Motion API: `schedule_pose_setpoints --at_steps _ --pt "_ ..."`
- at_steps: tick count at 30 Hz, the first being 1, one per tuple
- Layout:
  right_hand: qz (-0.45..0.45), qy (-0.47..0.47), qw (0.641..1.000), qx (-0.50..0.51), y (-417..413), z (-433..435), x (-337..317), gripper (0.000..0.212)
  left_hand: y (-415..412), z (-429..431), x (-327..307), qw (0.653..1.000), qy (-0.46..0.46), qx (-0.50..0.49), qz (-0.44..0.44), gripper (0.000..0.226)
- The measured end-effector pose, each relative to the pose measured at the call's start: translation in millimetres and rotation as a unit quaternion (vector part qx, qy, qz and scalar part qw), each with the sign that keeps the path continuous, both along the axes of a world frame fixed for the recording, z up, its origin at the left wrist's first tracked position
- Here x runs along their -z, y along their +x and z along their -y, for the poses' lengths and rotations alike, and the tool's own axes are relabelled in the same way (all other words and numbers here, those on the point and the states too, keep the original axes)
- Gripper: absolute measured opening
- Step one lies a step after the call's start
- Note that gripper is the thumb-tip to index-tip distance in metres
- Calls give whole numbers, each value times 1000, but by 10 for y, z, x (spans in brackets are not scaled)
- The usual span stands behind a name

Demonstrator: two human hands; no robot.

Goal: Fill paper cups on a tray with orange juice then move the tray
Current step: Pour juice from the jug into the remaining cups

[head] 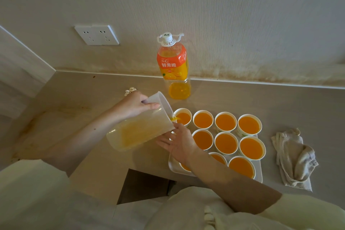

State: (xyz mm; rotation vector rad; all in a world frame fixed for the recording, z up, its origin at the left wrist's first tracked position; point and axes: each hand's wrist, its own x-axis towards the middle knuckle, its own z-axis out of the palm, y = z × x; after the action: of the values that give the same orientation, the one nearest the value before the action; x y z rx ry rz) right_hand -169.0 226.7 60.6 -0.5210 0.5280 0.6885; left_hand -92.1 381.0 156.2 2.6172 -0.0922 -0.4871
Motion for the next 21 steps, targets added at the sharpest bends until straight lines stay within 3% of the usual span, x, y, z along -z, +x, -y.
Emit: schedule_pose_setpoints --at_steps 21 --pt "-4 -2 1000 8 10 1 5 28 11 16 -21 1000 -2 -5 1 57"
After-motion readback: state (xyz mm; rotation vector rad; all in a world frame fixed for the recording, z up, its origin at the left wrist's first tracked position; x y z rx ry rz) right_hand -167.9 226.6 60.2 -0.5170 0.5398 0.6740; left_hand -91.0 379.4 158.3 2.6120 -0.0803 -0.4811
